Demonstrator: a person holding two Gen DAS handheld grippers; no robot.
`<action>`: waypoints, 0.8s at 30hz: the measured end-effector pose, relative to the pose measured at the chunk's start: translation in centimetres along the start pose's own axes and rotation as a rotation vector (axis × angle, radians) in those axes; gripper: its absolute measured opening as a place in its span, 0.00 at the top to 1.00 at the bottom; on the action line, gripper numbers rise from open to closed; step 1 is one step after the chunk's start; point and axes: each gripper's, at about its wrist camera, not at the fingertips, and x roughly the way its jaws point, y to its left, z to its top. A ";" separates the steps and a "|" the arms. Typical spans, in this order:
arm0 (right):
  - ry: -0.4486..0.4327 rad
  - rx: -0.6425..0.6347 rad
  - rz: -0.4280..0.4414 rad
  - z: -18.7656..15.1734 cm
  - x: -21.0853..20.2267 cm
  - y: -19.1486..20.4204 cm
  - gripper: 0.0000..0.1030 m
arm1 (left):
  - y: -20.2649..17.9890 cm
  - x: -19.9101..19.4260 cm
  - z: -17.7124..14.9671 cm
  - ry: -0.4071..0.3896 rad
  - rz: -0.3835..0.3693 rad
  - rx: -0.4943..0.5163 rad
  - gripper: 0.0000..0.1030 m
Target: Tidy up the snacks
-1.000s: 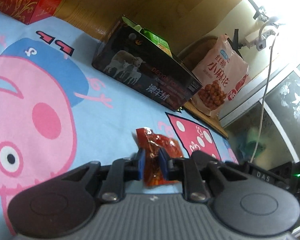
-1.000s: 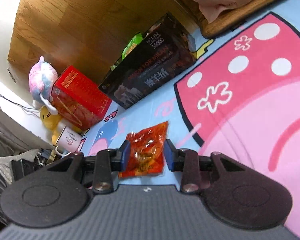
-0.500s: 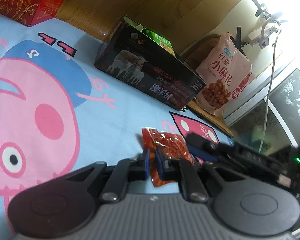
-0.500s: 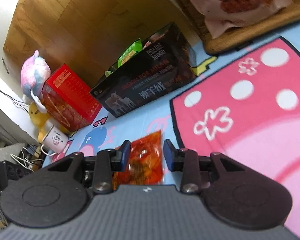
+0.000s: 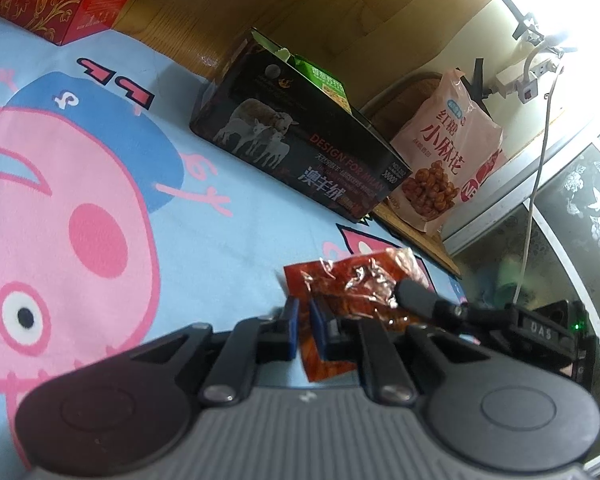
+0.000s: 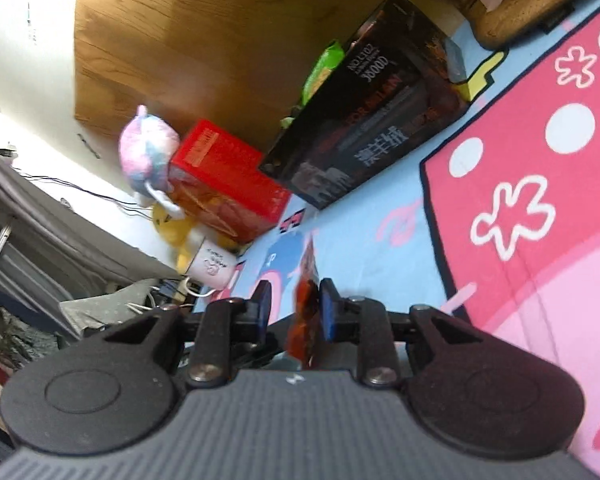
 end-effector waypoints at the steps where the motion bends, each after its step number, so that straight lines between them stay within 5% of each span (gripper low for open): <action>1: 0.007 0.004 -0.010 -0.2 0.1 -0.1 0.71 | 0.0 0.0 0.0 0.000 0.000 0.000 0.90; 7: 0.070 -0.157 -0.152 -2.0 1.6 2.3 0.78 | 0.0 0.0 0.0 0.001 -0.004 -0.004 0.90; 10: 0.054 -0.149 -0.157 -2.3 1.5 2.3 0.79 | 0.1 0.0 0.1 0.002 -0.014 -0.007 0.89; 13: 0.037 -0.108 -0.141 -2.5 1.0 2.0 0.80 | 0.1 -0.2 0.1 0.002 -0.046 -0.006 0.76; 15: 0.001 -0.088 -0.134 -2.3 0.4 1.5 0.80 | 0.0 -0.7 0.1 -0.026 -0.058 -0.001 0.52; 17: -0.042 -0.052 -0.115 -1.9 -0.3 1.0 0.80 | -0.1 -1.2 0.0 -0.056 -0.054 0.007 0.40; 21: -0.087 0.029 -0.074 -1.3 -1.0 0.2 0.80 | 0.1 -1.5 0.2 -0.055 -0.107 -0.007 0.25; 24: -0.071 0.061 0.002 -1.2 -0.5 0.3 0.80 | 0.1 -1.6 0.3 -0.054 -0.161 -0.018 0.23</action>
